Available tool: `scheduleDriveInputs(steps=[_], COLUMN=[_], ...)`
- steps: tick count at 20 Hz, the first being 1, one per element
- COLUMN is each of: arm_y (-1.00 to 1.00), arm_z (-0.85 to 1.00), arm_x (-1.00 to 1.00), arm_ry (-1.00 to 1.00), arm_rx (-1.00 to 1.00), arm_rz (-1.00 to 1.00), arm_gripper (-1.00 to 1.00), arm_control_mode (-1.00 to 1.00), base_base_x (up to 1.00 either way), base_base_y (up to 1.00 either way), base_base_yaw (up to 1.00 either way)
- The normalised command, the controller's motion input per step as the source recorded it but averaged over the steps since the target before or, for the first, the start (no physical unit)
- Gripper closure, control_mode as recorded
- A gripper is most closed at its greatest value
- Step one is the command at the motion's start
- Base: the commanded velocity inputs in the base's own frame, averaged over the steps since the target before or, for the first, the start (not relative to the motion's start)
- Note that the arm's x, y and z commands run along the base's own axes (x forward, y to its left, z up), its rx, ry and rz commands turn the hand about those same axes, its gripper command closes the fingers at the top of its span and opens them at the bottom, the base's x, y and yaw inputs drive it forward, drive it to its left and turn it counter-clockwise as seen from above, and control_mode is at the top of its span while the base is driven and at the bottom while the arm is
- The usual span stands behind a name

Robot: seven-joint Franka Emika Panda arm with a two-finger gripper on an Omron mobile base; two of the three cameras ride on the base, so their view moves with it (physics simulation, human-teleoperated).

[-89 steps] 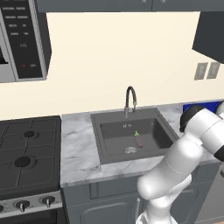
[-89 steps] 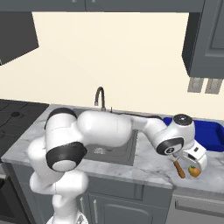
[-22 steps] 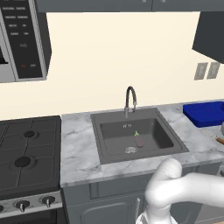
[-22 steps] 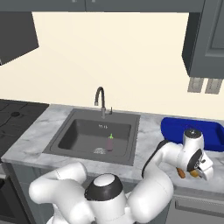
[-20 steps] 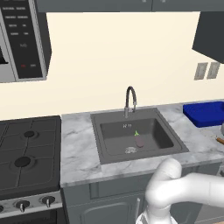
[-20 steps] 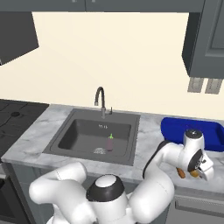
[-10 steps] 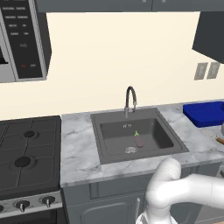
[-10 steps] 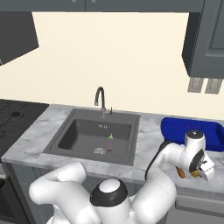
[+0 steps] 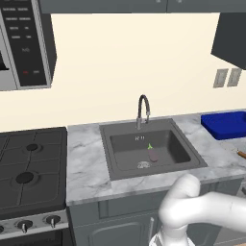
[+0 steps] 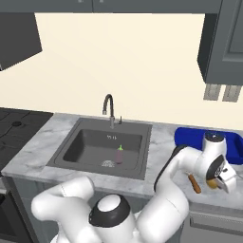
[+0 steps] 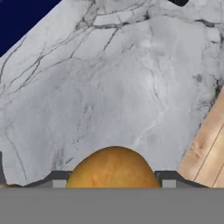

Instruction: Pick up all produce items and place them in the sink. Turn on the sink faucet to wash them. Then turn the sink off and put them in the tray.

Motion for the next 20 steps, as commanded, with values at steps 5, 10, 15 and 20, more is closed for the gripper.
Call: scheduleDriveInputs(steps=[5, 10, 15, 20], arm_y=[0.44, 0.77, 0.99, 0.95], arm_z=[0.88, 0.64, 0.22, 0.02], arm_x=[-0.65, -0.42, -0.09, 0.0], arm_ry=[0.0, 0.0, 0.0, -0.01], arm_rx=[0.0, 0.0, 0.0, 0.0], arm_rz=[-0.02, 0.0, 0.0, 0.04], arm_gripper=[1.0, 1.0, 1.0, 1.0], arm_control_mode=[-1.0, -1.0, -1.0, -1.0], base_base_x=[0.0, 0.0, 0.0, 0.0], base_base_y=[0.0, 0.0, 0.0, 0.0], base_base_yaw=[0.0, 0.0, 0.0, 0.0])
